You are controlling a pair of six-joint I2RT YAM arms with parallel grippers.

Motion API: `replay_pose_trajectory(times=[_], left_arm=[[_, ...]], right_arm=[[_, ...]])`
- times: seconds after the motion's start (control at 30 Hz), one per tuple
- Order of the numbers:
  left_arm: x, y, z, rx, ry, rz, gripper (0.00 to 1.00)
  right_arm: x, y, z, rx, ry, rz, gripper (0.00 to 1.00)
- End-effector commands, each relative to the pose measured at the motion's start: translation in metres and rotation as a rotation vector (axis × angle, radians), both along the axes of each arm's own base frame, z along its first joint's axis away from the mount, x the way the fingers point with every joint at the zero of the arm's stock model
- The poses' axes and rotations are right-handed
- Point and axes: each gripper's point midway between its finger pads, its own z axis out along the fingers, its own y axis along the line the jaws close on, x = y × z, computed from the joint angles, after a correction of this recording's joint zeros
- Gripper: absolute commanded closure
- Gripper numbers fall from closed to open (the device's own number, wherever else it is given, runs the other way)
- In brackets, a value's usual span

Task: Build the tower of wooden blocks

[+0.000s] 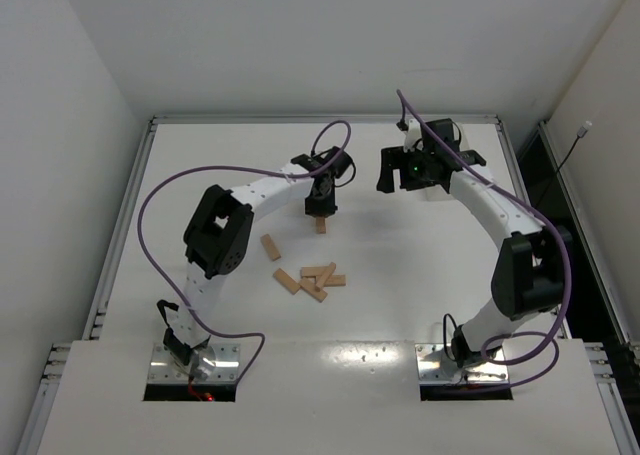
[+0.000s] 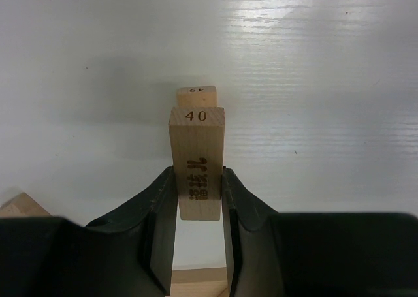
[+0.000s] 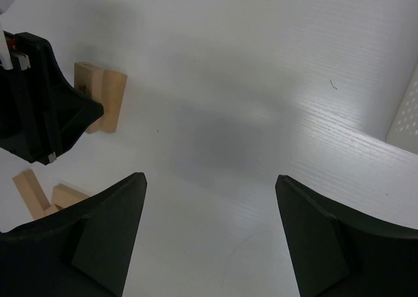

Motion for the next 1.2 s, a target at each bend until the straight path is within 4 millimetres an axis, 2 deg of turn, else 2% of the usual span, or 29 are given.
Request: replay_pose_trajectory(times=[0.0, 0.67, 0.9, 0.97, 1.0, 1.13, 1.17], left_arm=[[0.010, -0.002, 0.007, -0.016, -0.027, 0.030, 1.00], [0.008, -0.004, -0.010, -0.028, 0.019, 0.023, 1.00], [0.008, -0.006, -0.016, -0.025, 0.031, 0.012, 1.00], [0.008, -0.006, -0.016, -0.025, 0.031, 0.012, 0.92], [0.008, -0.006, -0.016, -0.025, 0.031, 0.012, 0.92], [0.006, -0.004, -0.019, -0.019, 0.038, 0.012, 0.82], [0.006, -0.004, -0.019, -0.019, 0.038, 0.012, 0.74]], right_arm=[[0.007, 0.005, 0.010, 0.042, -0.033, 0.009, 0.23], [0.009, 0.010, -0.002, 0.056, 0.001, 0.027, 0.23], [0.011, 0.011, 0.002, 0.058, -0.008, 0.027, 0.23], [0.011, 0.012, -0.002, 0.063, 0.003, 0.033, 0.23], [0.012, 0.009, -0.002, 0.063, 0.002, 0.024, 0.23], [0.014, 0.009, 0.002, 0.064, -0.007, 0.024, 0.23], [0.014, 0.009, 0.002, 0.064, -0.007, 0.024, 0.23]])
